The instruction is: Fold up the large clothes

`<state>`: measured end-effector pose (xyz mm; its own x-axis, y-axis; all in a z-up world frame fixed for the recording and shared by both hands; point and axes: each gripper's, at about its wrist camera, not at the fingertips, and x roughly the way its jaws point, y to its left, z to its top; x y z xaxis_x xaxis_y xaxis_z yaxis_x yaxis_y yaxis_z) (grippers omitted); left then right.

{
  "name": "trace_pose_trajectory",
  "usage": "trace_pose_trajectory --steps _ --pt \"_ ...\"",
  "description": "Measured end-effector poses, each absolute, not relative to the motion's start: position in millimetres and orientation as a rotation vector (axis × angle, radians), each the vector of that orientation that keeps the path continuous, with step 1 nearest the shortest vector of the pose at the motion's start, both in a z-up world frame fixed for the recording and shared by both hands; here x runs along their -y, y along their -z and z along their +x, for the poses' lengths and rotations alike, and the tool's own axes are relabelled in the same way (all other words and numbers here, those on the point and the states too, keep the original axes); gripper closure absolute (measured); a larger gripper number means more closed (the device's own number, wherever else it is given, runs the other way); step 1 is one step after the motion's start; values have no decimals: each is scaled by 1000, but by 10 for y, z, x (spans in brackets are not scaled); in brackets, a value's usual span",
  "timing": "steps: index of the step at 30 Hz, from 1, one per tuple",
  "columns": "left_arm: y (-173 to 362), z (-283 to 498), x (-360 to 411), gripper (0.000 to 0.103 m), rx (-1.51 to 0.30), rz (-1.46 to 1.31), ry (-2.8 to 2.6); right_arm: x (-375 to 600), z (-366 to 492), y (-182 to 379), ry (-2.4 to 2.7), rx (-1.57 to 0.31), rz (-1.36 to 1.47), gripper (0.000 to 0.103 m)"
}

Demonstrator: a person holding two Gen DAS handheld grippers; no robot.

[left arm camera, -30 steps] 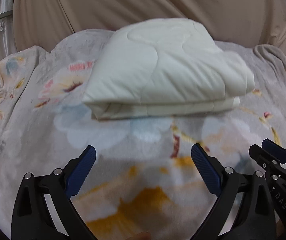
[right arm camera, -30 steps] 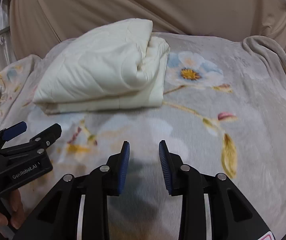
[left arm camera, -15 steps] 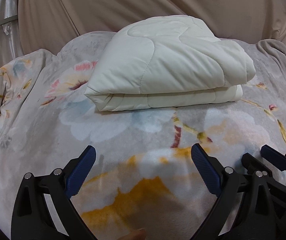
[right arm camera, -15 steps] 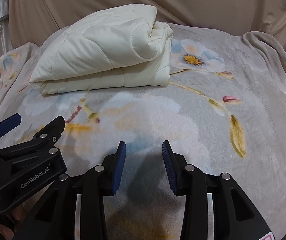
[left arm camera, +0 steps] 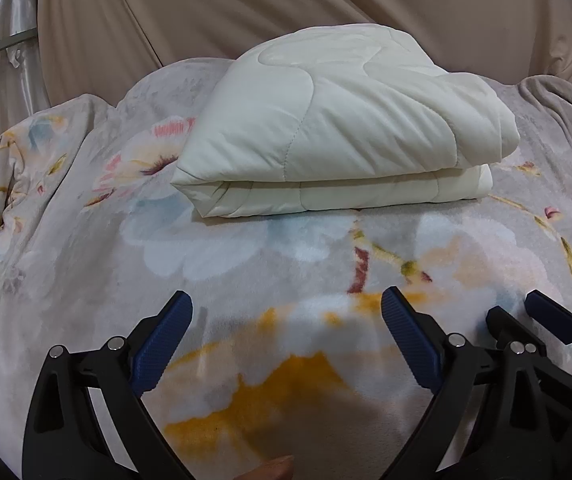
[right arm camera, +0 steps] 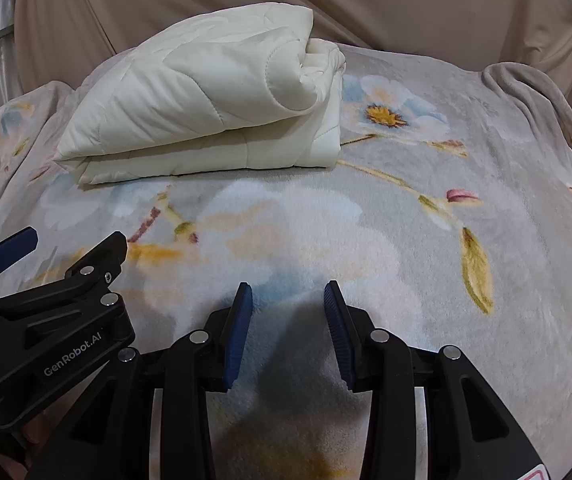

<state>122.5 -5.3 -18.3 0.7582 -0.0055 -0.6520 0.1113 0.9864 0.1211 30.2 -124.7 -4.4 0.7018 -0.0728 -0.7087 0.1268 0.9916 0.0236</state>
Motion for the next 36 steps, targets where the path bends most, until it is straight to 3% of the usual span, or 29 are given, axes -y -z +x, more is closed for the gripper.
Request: trace_pose_trajectory --steps 36 --pt "171 1177 96 14 -692 183 52 1204 274 19 152 -772 42 65"
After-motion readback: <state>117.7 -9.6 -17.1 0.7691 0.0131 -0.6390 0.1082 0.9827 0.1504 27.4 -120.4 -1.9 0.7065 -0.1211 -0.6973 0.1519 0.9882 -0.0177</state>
